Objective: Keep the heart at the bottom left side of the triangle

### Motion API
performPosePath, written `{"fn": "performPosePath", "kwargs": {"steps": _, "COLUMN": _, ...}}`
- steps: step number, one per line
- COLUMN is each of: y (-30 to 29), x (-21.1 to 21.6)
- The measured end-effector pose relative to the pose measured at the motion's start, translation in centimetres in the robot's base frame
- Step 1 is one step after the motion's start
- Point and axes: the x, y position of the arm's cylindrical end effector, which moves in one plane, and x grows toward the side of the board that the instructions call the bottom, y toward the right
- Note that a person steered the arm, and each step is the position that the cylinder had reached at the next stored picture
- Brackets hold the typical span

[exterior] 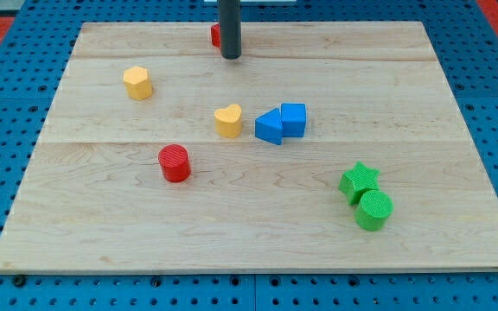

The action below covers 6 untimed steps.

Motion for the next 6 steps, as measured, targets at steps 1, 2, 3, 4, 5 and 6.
{"fn": "performPosePath", "kwargs": {"steps": 1, "y": -2.4, "x": 0.4}}
{"fn": "performPosePath", "kwargs": {"steps": 2, "y": -4.9, "x": 3.2}}
{"fn": "performPosePath", "kwargs": {"steps": 3, "y": -6.7, "x": 5.5}}
{"fn": "performPosePath", "kwargs": {"steps": 4, "y": -2.3, "x": 9.7}}
{"fn": "performPosePath", "kwargs": {"steps": 5, "y": -0.6, "x": 17.1}}
{"fn": "performPosePath", "kwargs": {"steps": 6, "y": -2.2, "x": 23.6}}
